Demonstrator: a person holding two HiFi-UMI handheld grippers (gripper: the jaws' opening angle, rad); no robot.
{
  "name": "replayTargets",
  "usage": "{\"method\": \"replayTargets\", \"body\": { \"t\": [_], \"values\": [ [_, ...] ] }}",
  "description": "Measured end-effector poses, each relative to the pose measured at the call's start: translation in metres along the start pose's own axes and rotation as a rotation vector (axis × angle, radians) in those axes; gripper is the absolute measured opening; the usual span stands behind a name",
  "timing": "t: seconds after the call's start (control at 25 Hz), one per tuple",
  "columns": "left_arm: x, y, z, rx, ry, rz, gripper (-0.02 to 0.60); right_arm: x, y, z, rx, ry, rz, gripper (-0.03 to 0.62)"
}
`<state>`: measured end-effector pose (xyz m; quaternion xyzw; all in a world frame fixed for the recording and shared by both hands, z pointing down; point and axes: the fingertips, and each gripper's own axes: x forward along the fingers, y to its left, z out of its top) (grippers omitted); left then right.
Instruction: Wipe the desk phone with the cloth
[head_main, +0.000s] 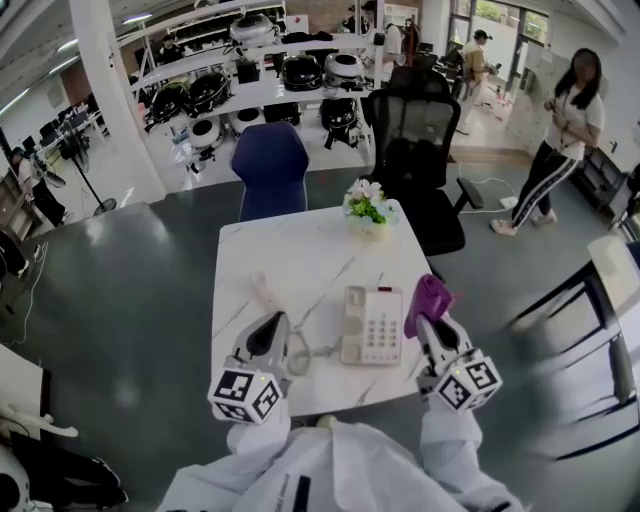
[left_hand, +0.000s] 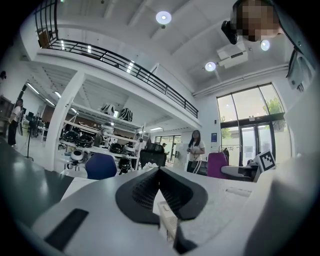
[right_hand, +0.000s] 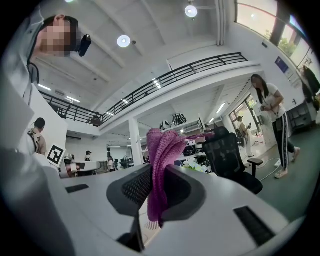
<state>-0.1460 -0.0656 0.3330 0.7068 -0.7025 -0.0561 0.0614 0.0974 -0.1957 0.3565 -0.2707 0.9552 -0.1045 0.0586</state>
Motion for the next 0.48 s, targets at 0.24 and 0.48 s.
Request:
{"method": "replayTargets", "body": {
  "t": [0.24,0.48],
  "values": [
    [-0.0015,0.0023,-0.0028,0.007,0.001,-0.003,-0.003,-0.0013,-0.0018,-0.0026,-0.011,-0.003,-0.015,0.040],
    [-0.0025,0.0046,-0.0032,0.002,0.004,0.006,-0.003,-0.0026,-0.0019,-0.0024,-0.022,0.002,-0.020,0.040]
  ]
}}
